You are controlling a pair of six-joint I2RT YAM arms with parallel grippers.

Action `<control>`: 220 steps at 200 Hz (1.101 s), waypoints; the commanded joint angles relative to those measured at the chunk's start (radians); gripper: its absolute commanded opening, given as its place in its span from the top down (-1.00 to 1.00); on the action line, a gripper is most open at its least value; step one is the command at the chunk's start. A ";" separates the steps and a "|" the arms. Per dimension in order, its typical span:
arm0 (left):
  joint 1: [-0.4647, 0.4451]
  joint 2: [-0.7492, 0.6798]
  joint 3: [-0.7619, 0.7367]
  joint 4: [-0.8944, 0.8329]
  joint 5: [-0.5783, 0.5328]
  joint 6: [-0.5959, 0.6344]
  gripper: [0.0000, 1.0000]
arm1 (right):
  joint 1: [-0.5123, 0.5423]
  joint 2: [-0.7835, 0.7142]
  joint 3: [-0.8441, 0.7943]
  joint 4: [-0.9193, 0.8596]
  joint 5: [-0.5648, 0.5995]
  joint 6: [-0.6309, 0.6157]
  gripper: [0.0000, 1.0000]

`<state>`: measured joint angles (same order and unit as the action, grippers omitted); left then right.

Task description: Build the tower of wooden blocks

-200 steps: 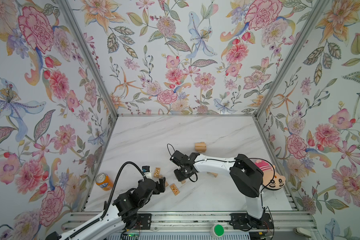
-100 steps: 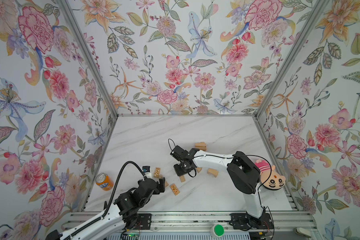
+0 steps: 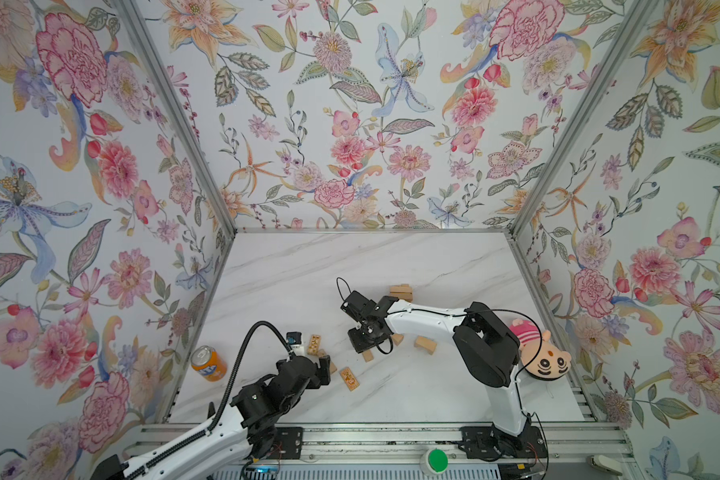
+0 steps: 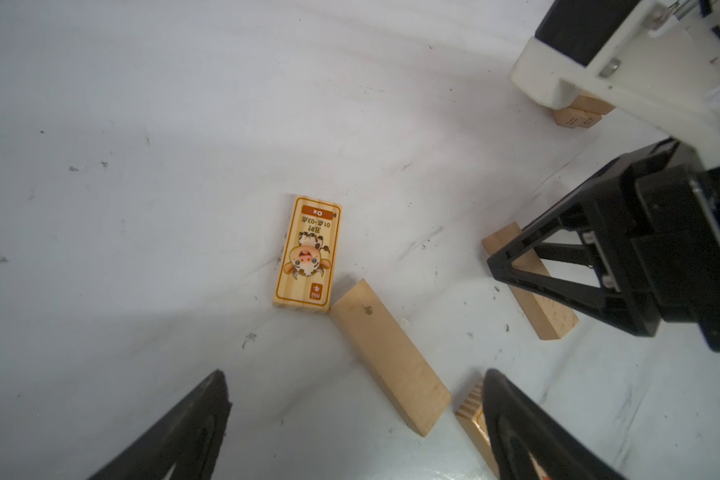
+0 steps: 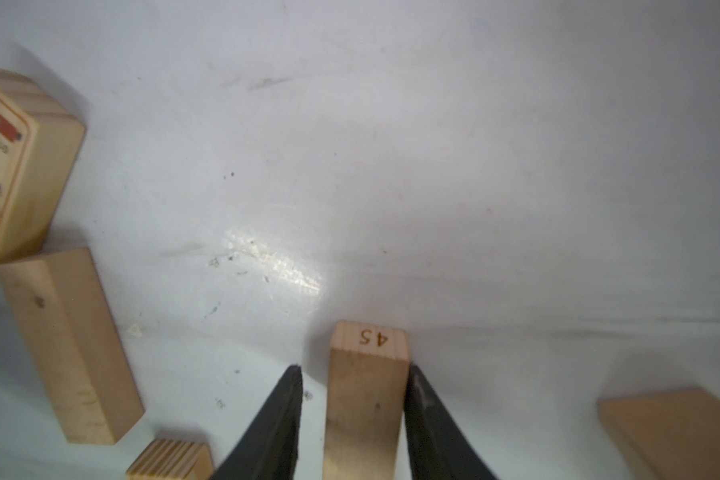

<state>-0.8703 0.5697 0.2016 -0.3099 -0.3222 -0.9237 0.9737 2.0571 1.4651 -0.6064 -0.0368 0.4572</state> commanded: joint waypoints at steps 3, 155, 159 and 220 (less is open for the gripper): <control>0.012 -0.006 0.021 0.013 -0.014 0.023 -0.92 | 0.000 -0.024 -0.013 -0.022 0.013 -0.003 0.21; 0.016 -0.035 0.029 -0.048 -0.033 0.002 -0.92 | 0.013 -0.152 -0.038 -0.022 0.044 -0.009 -0.08; 0.016 -0.038 0.030 -0.051 -0.034 0.000 -0.92 | 0.020 -0.166 -0.044 -0.022 0.047 -0.006 -0.08; 0.016 -0.052 0.035 -0.064 -0.027 -0.014 -0.91 | 0.098 -0.254 -0.123 -0.020 0.072 0.018 -0.01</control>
<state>-0.8684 0.5243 0.2123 -0.3477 -0.3294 -0.9268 1.0576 1.8156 1.3907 -0.6067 0.0032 0.4545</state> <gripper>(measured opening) 0.959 0.510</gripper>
